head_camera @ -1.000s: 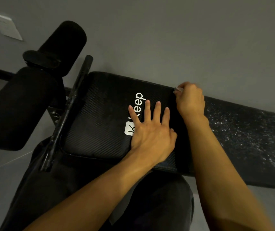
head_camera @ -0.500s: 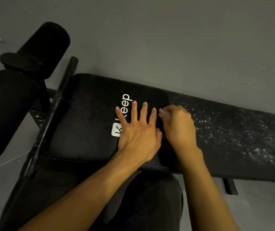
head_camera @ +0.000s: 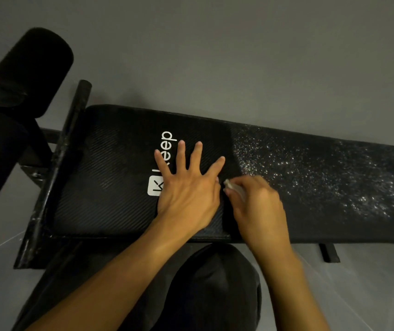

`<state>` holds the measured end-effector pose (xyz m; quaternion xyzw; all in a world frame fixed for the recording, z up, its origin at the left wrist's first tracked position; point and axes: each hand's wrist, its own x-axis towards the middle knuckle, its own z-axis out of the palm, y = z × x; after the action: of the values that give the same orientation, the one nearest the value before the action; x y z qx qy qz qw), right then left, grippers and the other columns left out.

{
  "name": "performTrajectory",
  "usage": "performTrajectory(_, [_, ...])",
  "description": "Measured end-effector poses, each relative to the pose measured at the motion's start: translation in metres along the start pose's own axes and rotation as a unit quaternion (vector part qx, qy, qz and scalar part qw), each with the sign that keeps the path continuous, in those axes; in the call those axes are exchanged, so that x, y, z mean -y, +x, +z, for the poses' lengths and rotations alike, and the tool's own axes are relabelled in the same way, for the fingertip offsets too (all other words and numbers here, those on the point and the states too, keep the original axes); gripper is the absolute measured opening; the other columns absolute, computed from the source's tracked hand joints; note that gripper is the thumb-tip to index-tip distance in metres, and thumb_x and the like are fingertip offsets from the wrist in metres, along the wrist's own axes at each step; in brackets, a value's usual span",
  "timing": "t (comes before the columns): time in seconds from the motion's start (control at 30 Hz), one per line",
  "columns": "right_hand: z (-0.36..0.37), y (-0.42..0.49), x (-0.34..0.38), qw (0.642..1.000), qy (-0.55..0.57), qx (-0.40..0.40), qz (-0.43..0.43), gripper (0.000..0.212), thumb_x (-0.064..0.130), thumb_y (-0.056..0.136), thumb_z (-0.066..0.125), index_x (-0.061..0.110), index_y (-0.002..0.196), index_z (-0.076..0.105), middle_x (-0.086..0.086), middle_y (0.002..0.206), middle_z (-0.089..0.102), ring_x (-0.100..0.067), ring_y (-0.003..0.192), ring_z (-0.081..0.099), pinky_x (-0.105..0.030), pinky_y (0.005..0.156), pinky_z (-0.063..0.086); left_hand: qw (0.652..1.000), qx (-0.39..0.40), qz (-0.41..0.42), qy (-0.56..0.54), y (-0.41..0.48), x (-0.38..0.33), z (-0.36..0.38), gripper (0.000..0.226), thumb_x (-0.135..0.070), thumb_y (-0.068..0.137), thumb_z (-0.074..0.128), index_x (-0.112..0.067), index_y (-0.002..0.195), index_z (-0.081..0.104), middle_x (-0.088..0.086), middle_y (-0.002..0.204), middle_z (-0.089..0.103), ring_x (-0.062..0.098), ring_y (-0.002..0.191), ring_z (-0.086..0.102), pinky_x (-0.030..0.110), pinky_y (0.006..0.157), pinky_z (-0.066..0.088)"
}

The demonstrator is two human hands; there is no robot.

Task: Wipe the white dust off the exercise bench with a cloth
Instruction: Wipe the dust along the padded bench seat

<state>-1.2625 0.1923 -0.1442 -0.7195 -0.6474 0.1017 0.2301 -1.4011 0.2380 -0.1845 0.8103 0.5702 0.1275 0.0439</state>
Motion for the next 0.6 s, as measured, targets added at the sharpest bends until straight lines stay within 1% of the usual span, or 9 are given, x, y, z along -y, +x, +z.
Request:
performTrajectory(0.1, [-0.004, -0.012, -0.002, 1.000, -0.002, 0.009, -0.001, 0.018, 0.034, 0.095, 0.064, 0.025, 0.110, 0.070, 0.006, 0.103, 0.062, -0.023, 0.087, 0.067, -0.045, 0.072, 0.056, 1.000, 0.003, -0.004, -0.006, 0.001, 0.001, -0.001, 0.060, -0.045, 0.099, 0.018, -0.039, 0.155, 0.037, 0.019, 0.166, 0.027, 0.049, 0.154, 0.015, 0.084, 0.112, 0.007])
performTrajectory(0.2, [0.002, 0.019, -0.003, 1.000, -0.022, -0.006, 0.009, 0.021, 0.035, 0.097, 0.062, 0.022, 0.112, 0.070, 0.002, 0.107, 0.061, -0.026, 0.088, 0.066, -0.046, 0.072, 0.055, 1.000, 0.002, -0.006, -0.003, 0.002, 0.003, -0.002, 0.057, -0.044, 0.100, 0.021, -0.041, 0.155, 0.037, 0.017, 0.166, 0.028, 0.046, 0.155, 0.016, 0.082, 0.113, 0.008])
performTrajectory(0.3, [0.007, 0.036, -0.001, 0.999, -0.031, -0.006, 0.009, 0.023, 0.035, 0.100, 0.058, 0.021, 0.115, 0.068, 0.000, 0.109, 0.060, -0.029, 0.088, 0.066, -0.047, 0.072, 0.055, 1.000, 0.008, -0.010, -0.002, 0.001, 0.006, -0.002, 0.056, -0.045, 0.101, 0.022, -0.043, 0.156, 0.034, 0.015, 0.167, 0.026, 0.044, 0.156, 0.015, 0.081, 0.115, 0.006])
performTrajectory(0.4, [-0.001, 0.007, -0.007, 1.000, -0.019, 0.010, 0.004, 0.021, 0.037, 0.100, 0.057, 0.024, 0.113, 0.068, 0.004, 0.109, 0.059, -0.026, 0.085, 0.067, -0.046, 0.070, 0.055, 1.000, 0.016, -0.010, -0.003, 0.003, 0.007, -0.002, 0.056, -0.047, 0.102, 0.021, -0.046, 0.156, 0.031, 0.014, 0.168, 0.023, 0.042, 0.156, 0.013, 0.080, 0.116, 0.003])
performTrajectory(0.5, [-0.014, -0.034, -0.012, 0.999, 0.023, 0.032, 0.002, 0.018, 0.038, 0.097, 0.059, 0.029, 0.109, 0.068, 0.011, 0.105, 0.058, -0.020, 0.080, 0.068, -0.046, 0.065, 0.056, 1.000, 0.019, -0.011, 0.002, 0.002, 0.006, -0.001, 0.055, -0.048, 0.102, 0.021, -0.049, 0.156, 0.028, 0.014, 0.169, 0.021, 0.042, 0.157, 0.010, 0.079, 0.116, 0.000])
performTrajectory(0.57, [-0.014, -0.034, -0.016, 0.999, 0.027, 0.029, 0.002, 0.017, 0.037, 0.096, 0.060, 0.029, 0.107, 0.069, 0.012, 0.104, 0.059, -0.017, 0.079, 0.067, -0.045, 0.064, 0.056, 1.000, 0.022, -0.006, -0.001, 0.002, 0.007, -0.002, 0.053, -0.047, 0.102, 0.022, -0.050, 0.155, 0.029, 0.014, 0.169, 0.020, 0.041, 0.157, 0.009, 0.078, 0.117, -0.001])
performTrajectory(0.6, [-0.012, -0.027, -0.017, 1.000, 0.013, 0.022, 0.005, 0.017, 0.037, 0.096, 0.060, 0.027, 0.106, 0.070, 0.010, 0.103, 0.059, -0.019, 0.078, 0.066, -0.045, 0.063, 0.056, 1.000, 0.024, -0.002, -0.004, 0.001, 0.008, -0.002, 0.053, -0.047, 0.103, 0.023, -0.050, 0.155, 0.030, 0.013, 0.169, 0.020, 0.041, 0.158, 0.008, 0.078, 0.117, -0.001])
